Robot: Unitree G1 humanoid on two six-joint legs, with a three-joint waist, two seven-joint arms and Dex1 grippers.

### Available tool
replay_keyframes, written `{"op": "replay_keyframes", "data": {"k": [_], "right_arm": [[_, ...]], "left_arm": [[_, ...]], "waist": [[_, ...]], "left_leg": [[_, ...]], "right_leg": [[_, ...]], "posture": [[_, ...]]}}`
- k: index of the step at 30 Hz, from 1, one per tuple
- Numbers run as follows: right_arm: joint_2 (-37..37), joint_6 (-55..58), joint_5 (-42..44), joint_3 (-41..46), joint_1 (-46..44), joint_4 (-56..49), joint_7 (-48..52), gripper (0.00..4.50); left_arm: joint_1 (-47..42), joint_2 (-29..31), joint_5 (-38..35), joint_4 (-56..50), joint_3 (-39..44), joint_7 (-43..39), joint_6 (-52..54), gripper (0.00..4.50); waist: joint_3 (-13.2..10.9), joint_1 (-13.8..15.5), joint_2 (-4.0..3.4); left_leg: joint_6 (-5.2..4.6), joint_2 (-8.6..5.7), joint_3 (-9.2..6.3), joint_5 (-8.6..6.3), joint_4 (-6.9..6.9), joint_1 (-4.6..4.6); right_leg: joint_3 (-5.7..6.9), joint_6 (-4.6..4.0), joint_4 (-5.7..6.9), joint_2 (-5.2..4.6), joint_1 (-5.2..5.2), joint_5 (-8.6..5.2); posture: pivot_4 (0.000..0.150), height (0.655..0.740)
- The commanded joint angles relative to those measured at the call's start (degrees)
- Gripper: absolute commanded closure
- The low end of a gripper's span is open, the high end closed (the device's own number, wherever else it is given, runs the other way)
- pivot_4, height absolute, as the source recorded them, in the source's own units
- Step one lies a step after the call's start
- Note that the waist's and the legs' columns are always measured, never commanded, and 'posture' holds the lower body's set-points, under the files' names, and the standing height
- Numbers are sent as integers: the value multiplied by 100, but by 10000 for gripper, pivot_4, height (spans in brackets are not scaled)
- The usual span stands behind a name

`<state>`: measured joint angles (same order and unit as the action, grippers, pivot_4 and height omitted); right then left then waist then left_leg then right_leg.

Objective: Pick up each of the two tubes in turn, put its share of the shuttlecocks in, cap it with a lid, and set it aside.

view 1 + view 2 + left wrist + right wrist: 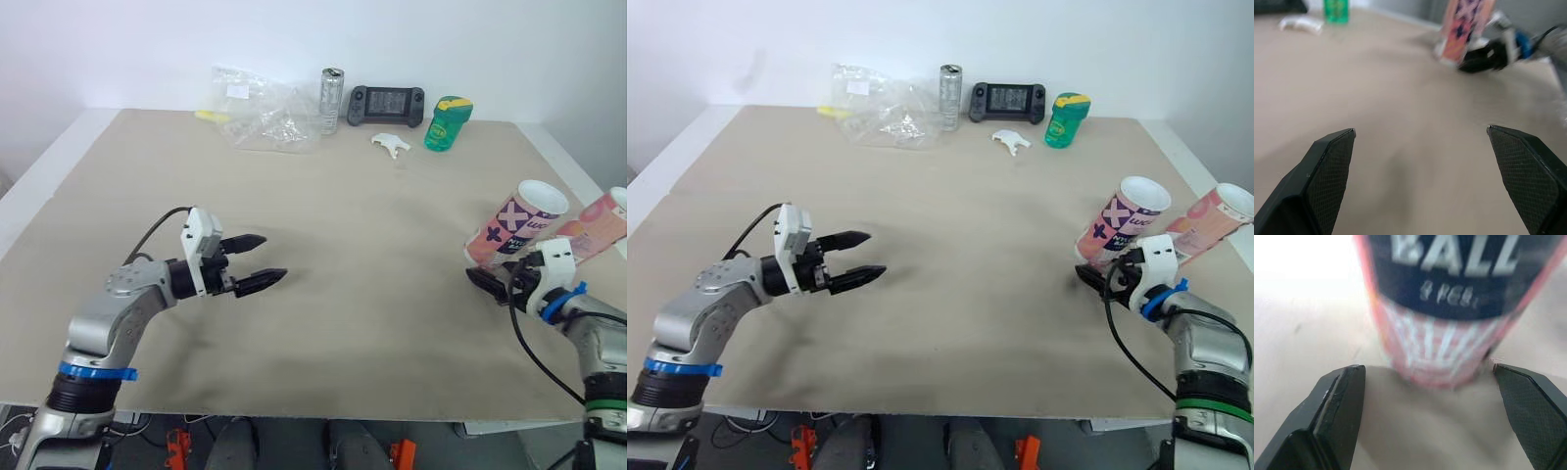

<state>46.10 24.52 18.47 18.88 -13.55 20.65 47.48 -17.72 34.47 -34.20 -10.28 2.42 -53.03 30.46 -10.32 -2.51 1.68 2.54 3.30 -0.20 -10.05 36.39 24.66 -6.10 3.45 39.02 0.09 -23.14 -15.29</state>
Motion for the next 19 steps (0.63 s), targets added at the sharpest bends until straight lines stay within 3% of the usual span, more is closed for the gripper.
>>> {"op": "replay_keyframes", "data": {"k": [1, 6, 9, 16, 19], "right_arm": [[403, 565, 331, -81, 905, -905, 843, 372], [502, 895, 829, 95, 1048, -1848, 996, 372], [430, 1285, 1498, 87, 985, -2999, 1194, 372], [410, 1752, 1670, -888, 752, -4469, 1057, 372], [334, 1761, 1654, -1135, 688, -4610, 998, 372]], "left_arm": [[417, 313, -108, -253, 503, 20, 103, 0], [725, 423, -151, -262, 741, 102, 221, 0], [923, 440, -146, -261, 926, 170, 218, 0], [1305, 568, 35, -238, 1000, 107, -28, 0], [1329, 529, -34, -242, 1084, 119, -34, 0]], "waist": [[1, -1, 2], [4, -10, 14], [-6, -43, -2], [-8, 2, 0], [-8, 6, 0]], "left_leg": [[0, 1, -1, -1, -4, -1], [-2, 6, -2, -8, -4, -2], [-3, 6, 11, -5, -3, -3], [-3, 8, 18, -5, -3, 4], [0, 2, 17, -6, -3, 19]], "right_leg": [[1, -2, 0, 0, 0, -3], [7, -19, 0, 0, -3, -13], [-8, -34, 1, -2, -13, -5], [-9, -34, -1, -4, -23, -9], [-6, -26, -2, -13, -31, -19]], "posture": [[1500, 7213], [1500, 7213], [1500, 7213], [1500, 7213], [1500, 7213]]}}
